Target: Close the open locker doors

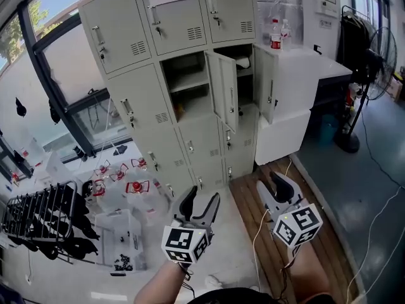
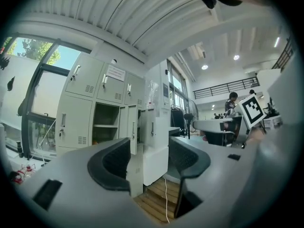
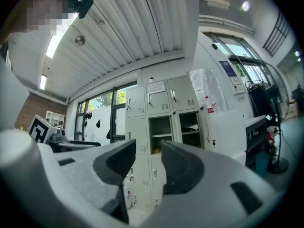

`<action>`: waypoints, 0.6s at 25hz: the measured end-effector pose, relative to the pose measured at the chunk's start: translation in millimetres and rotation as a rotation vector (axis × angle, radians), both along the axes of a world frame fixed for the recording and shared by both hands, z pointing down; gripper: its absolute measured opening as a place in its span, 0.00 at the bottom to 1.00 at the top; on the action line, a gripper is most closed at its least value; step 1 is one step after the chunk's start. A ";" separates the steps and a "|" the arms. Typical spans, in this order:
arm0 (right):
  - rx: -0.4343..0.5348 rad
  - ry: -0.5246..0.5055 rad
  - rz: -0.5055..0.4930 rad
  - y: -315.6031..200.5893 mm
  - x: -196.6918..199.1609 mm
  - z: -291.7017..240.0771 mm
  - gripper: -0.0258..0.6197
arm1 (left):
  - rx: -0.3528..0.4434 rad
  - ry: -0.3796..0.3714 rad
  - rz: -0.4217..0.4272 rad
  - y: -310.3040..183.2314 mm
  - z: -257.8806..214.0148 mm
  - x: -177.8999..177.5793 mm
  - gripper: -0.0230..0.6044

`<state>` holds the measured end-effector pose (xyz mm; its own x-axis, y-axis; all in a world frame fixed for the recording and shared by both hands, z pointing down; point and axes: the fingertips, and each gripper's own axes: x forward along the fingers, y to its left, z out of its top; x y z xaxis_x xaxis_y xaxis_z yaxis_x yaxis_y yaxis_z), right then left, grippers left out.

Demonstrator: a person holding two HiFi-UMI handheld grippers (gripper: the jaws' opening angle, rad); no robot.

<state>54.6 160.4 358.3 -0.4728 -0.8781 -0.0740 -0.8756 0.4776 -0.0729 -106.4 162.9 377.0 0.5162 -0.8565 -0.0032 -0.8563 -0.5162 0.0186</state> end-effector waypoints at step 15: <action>0.015 -0.050 0.125 -43.2 -53.6 -4.4 0.32 | -0.001 -0.013 0.079 -48.9 4.5 -74.0 0.48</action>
<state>1.0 117.2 353.8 -0.3549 -0.9286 -0.1086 -0.9238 0.3661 -0.1119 -180.4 114.0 381.5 0.5819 -0.8132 0.0049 -0.8132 -0.5819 0.0084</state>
